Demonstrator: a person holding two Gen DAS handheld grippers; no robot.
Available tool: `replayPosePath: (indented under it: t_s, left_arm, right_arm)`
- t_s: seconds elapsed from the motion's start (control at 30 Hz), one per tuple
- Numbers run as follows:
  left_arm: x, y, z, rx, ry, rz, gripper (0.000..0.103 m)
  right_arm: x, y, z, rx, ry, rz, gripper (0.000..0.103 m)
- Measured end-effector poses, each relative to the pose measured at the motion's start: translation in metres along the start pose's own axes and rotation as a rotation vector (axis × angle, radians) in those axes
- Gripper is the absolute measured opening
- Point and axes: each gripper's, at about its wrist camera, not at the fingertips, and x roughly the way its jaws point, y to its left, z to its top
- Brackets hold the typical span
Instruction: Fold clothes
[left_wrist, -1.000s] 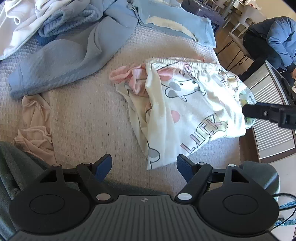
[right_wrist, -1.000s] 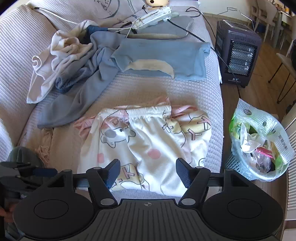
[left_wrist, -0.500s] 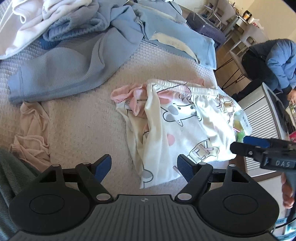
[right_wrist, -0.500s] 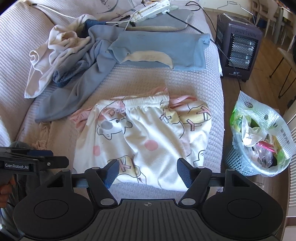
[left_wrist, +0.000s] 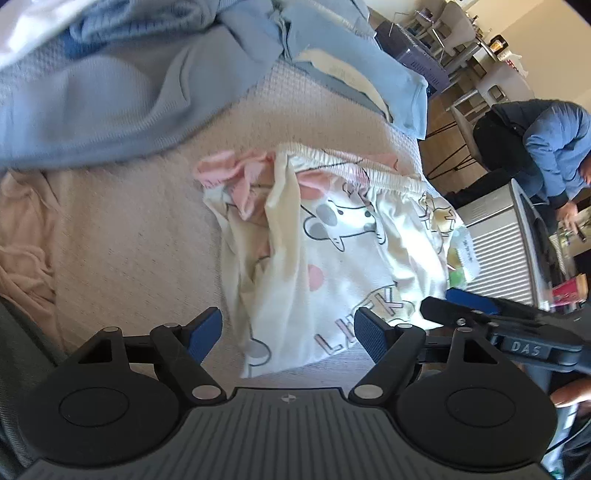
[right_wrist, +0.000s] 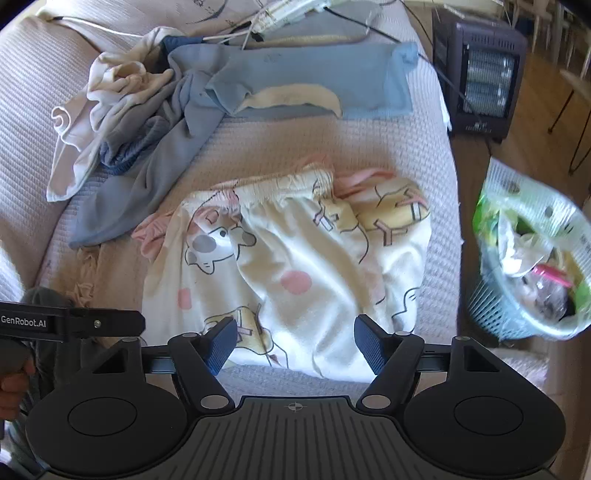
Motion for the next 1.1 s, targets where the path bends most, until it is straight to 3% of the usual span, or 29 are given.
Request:
replayPosePath:
  t_s: [0.3,1.1]
  left_arm:
    - [0.0017,0.0036,0.0096,-0.077,-0.026,-0.039,0.077]
    - [0.0047,0.0013,0.0066,-0.066,-0.012,-0.039,0.077]
  right_arm:
    - [0.0023,-0.0044,0.0013,0.016,-0.018,0.011,0.072]
    - [-0.0031,-0.0071,-0.0019,0.025,-0.043,0.017,0.073]
